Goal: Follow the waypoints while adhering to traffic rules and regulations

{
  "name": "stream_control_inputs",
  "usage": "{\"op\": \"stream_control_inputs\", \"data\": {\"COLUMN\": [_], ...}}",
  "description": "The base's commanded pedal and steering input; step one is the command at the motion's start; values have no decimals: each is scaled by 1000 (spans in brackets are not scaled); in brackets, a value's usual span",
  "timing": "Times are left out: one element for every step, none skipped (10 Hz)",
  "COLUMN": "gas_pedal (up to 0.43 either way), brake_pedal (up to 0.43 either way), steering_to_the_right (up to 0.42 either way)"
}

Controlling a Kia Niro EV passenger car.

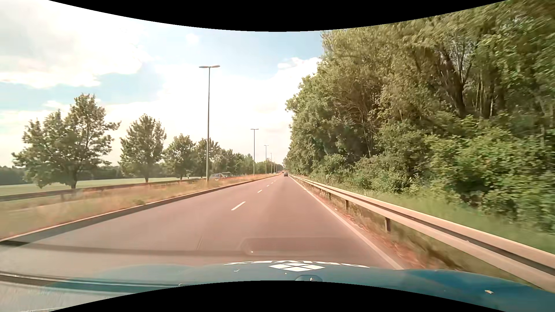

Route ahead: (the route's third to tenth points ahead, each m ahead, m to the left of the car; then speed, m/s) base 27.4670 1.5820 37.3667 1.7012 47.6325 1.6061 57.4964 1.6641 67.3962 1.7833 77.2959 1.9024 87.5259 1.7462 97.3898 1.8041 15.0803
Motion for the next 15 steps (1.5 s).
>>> {"op": "stream_control_inputs", "data": {"gas_pedal": [189, 189, 189, 189, 189, 189, 189, 189, 189, 189, 189, 189, 189, 189, 177], "brake_pedal": [0, 0, 0, 0, 0, 0, 0, 0, 0, 0, 0, 0, 0, 0, 0], "steering_to_the_right": [-1, -2, -2, -2, -3, -3, -3, -3, -2, -2, -2, -2, -2, -2, -3]}}
